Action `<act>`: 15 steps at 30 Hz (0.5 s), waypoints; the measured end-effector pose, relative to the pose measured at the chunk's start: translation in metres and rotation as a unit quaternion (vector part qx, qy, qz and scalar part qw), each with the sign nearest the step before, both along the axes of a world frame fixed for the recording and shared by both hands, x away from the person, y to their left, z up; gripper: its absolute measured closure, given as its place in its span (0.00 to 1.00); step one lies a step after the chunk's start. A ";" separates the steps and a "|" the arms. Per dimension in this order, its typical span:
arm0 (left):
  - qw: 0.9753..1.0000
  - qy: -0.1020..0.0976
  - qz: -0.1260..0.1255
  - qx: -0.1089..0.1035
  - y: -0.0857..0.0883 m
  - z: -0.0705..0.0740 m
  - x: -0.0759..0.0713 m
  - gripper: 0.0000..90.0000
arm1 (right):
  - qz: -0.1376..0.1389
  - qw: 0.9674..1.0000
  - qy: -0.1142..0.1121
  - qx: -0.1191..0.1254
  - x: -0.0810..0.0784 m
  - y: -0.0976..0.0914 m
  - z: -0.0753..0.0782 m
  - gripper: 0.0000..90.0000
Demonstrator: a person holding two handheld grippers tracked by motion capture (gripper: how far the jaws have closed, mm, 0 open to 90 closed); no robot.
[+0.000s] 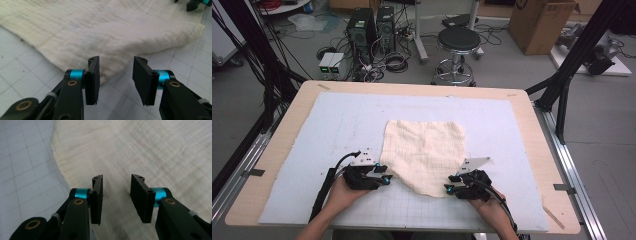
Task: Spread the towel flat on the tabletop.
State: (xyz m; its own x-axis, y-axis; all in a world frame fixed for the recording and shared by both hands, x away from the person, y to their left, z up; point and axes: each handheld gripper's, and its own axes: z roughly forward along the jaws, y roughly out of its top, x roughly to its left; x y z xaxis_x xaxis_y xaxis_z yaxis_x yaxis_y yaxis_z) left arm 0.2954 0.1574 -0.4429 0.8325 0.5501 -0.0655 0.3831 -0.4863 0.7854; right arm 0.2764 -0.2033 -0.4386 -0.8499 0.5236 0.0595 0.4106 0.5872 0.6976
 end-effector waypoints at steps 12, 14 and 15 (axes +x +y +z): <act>1.000 -0.020 0.003 -0.023 -0.002 0.023 0.013 0.97 | 0.008 1.000 0.003 0.003 0.008 -0.002 0.002 0.98; 0.999 -0.018 -0.002 -0.029 -0.002 0.033 0.018 0.97 | 0.002 1.000 -0.002 0.009 0.008 -0.004 0.005 0.98; 1.000 -0.014 -0.004 -0.025 -0.004 0.037 0.022 0.97 | -0.001 1.000 -0.006 0.008 0.009 -0.004 0.007 0.98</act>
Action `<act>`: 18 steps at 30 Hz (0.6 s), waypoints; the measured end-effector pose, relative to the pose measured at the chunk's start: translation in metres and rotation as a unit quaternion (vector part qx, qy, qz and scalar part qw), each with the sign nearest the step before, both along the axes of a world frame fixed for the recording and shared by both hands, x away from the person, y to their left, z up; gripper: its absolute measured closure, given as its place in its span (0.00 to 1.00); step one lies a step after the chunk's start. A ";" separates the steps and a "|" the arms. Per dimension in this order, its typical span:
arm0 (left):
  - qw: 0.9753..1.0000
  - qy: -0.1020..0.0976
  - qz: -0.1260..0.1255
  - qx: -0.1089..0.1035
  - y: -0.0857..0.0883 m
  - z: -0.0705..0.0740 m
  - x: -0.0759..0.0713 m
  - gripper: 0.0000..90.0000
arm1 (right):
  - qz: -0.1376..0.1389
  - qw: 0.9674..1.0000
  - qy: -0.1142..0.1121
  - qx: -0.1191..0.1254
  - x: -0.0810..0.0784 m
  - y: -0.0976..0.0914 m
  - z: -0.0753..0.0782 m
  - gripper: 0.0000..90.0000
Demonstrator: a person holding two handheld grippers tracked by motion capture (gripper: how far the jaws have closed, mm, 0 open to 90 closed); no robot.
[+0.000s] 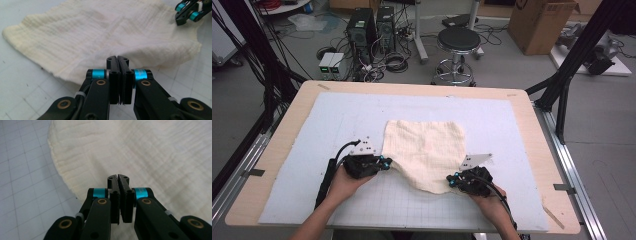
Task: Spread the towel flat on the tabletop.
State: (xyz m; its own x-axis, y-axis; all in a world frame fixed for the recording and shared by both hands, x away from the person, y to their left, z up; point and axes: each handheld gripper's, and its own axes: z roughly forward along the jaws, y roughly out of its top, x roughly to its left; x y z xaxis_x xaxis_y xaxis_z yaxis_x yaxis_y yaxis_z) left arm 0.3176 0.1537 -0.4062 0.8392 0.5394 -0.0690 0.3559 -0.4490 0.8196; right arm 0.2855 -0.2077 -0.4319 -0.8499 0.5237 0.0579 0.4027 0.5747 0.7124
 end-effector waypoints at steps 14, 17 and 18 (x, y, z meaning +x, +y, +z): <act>0.996 0.040 0.071 0.026 -0.039 -0.016 0.072 0.96 | -0.090 0.996 -0.009 0.008 0.028 -0.021 0.003 0.98; 0.996 0.049 0.072 0.022 -0.041 -0.019 0.077 0.88 | -0.094 0.996 -0.002 0.006 0.030 -0.021 0.001 0.98; 0.996 0.050 0.068 0.018 -0.040 -0.019 0.077 0.85 | -0.091 0.996 -0.004 0.004 0.030 -0.021 0.000 0.98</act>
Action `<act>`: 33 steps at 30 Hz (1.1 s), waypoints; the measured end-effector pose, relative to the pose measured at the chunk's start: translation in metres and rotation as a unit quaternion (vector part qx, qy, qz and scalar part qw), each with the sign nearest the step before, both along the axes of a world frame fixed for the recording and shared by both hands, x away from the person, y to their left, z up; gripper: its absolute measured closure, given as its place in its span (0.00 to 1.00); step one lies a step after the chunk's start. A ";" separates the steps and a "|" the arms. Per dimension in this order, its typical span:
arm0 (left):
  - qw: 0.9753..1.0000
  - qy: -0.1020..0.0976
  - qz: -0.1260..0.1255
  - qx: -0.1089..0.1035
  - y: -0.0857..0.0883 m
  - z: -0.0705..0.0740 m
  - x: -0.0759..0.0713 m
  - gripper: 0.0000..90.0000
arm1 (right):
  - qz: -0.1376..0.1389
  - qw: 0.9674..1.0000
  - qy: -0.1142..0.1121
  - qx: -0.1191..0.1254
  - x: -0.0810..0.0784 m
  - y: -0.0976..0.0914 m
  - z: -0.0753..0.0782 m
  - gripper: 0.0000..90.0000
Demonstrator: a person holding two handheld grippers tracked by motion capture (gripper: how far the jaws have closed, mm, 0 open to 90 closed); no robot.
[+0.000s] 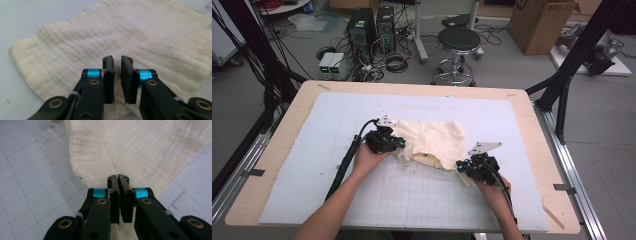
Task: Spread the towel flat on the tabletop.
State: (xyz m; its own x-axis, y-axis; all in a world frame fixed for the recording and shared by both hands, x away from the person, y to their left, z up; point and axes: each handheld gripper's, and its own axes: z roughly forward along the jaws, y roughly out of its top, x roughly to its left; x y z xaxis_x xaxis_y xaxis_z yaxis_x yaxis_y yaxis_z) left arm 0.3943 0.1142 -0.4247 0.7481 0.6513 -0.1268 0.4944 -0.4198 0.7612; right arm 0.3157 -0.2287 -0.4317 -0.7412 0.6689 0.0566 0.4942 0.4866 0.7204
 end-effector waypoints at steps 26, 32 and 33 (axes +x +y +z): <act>0.998 0.009 -0.067 0.019 -0.011 -0.012 -0.034 0.75 | 0.014 0.999 0.027 0.021 -0.001 0.004 -0.004 0.78; 0.997 -0.019 -0.062 0.036 -0.017 -0.012 -0.038 0.88 | 0.016 0.999 0.030 0.010 -0.001 0.007 -0.007 0.80; 0.997 -0.024 -0.061 0.042 -0.017 -0.011 -0.038 0.92 | 0.016 0.999 0.029 0.010 -0.001 0.007 -0.007 0.81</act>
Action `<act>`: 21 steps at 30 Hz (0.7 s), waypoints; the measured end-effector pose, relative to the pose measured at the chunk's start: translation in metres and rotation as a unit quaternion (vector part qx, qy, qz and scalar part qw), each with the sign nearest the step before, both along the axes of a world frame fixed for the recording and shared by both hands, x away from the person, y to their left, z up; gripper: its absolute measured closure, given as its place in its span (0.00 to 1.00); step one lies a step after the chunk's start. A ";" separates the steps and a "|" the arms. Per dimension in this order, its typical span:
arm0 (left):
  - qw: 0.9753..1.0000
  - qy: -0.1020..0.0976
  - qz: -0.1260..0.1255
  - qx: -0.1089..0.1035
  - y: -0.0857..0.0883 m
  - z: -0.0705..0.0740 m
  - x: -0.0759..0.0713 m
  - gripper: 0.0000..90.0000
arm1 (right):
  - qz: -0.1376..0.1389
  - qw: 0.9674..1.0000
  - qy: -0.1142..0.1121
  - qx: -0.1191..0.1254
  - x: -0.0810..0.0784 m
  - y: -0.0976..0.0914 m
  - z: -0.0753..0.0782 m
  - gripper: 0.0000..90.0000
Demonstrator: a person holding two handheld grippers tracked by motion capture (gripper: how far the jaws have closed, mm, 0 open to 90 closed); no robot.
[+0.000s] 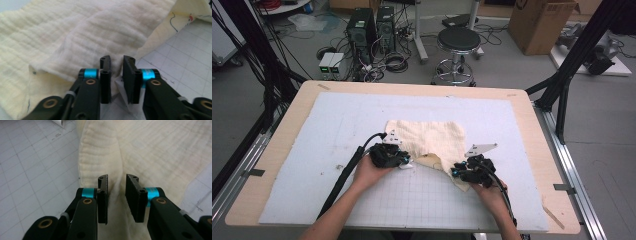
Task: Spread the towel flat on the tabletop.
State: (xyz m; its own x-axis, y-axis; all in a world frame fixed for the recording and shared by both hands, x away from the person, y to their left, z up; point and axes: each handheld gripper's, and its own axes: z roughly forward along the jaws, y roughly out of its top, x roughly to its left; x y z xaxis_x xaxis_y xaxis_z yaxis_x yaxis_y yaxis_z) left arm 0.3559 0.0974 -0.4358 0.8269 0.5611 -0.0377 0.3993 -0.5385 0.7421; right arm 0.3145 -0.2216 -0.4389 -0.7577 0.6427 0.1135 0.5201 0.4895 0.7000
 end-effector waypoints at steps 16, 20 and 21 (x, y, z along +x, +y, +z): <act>0.998 -0.035 -0.032 -0.030 0.039 0.044 -0.036 0.98 | 0.061 0.997 -0.019 0.047 -0.023 -0.003 0.012 0.70; 0.999 -0.034 -0.029 -0.029 0.052 0.042 -0.051 0.98 | 0.084 0.996 -0.010 0.020 -0.030 0.004 0.005 0.68; 0.999 -0.032 -0.029 -0.027 0.055 0.041 -0.054 0.98 | 0.089 0.996 -0.009 0.013 -0.030 0.005 0.003 0.68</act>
State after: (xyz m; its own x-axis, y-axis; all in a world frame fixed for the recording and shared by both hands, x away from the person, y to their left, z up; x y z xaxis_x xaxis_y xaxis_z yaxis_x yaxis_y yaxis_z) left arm 0.3023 0.1528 -0.3949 0.8600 0.5101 -0.0133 0.3192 -0.5174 0.7940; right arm 0.2845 -0.2163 -0.4360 -0.8617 0.4947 0.1131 0.4132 0.5544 0.7224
